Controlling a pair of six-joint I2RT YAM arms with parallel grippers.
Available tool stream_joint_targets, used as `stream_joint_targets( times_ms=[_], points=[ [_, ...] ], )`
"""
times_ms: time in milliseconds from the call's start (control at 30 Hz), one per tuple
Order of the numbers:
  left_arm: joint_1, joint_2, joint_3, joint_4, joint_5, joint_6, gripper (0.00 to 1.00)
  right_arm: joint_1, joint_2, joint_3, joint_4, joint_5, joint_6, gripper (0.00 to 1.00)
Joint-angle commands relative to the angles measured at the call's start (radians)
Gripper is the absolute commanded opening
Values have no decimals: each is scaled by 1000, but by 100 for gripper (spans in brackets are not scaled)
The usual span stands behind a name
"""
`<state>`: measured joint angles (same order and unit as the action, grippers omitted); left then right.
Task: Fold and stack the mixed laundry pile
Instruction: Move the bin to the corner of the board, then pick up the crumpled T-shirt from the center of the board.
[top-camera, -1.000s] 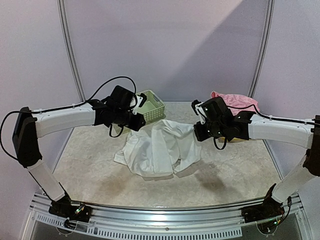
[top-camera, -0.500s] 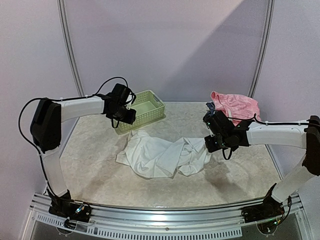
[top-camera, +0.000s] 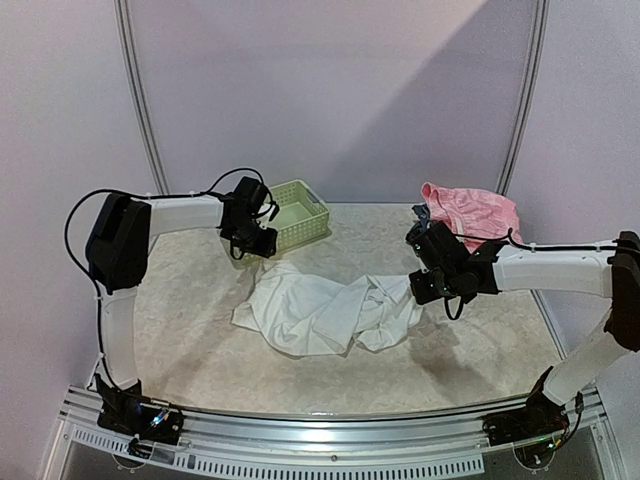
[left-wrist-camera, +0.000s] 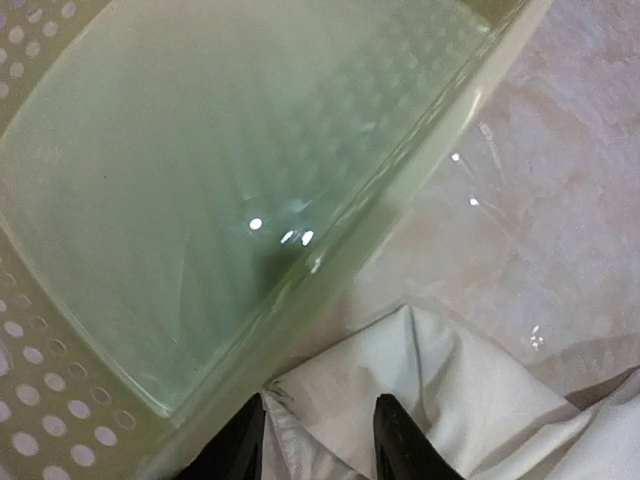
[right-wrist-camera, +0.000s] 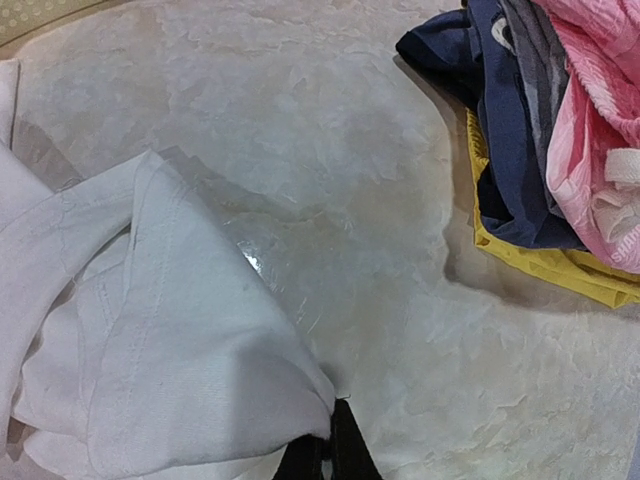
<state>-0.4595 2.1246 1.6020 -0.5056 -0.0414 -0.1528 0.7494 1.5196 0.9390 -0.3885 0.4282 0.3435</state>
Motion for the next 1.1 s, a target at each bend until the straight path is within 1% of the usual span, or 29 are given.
stream_joint_targets(
  times_ms=[0, 233, 367, 533, 633, 700, 833, 900, 933, 1067],
  points=[
    [60, 61, 50, -16, -24, 14, 39, -14, -3, -25, 27, 36, 18, 0],
    [129, 142, 160, -34, -50, 27, 39, -19, 21, -12, 30, 42, 22, 0],
    [173, 190, 249, -50, -55, 34, 39, -26, 35, -2, 28, 43, 23, 0],
    [230, 273, 386, -57, -11, 35, 41, -36, 52, -1, 29, 52, 33, 0],
    [244, 282, 405, -60, 11, 16, 43, -45, 57, 0, 23, 64, 51, 0],
    [241, 248, 359, -35, 33, 7, 46, -50, 58, 1, 18, 79, 65, 0],
    [222, 127, 209, 7, 34, -7, 54, -53, 46, 3, 12, 89, 80, 5],
    [208, 57, 111, 33, 61, -16, 56, -54, 35, 7, 10, 86, 80, 7],
    [200, 20, 43, 50, 62, -21, 57, -54, 31, 7, 7, 85, 81, 8],
    [160, -126, -155, 89, 46, -47, 58, -52, 8, 11, -6, 88, 84, 14]
  ],
)
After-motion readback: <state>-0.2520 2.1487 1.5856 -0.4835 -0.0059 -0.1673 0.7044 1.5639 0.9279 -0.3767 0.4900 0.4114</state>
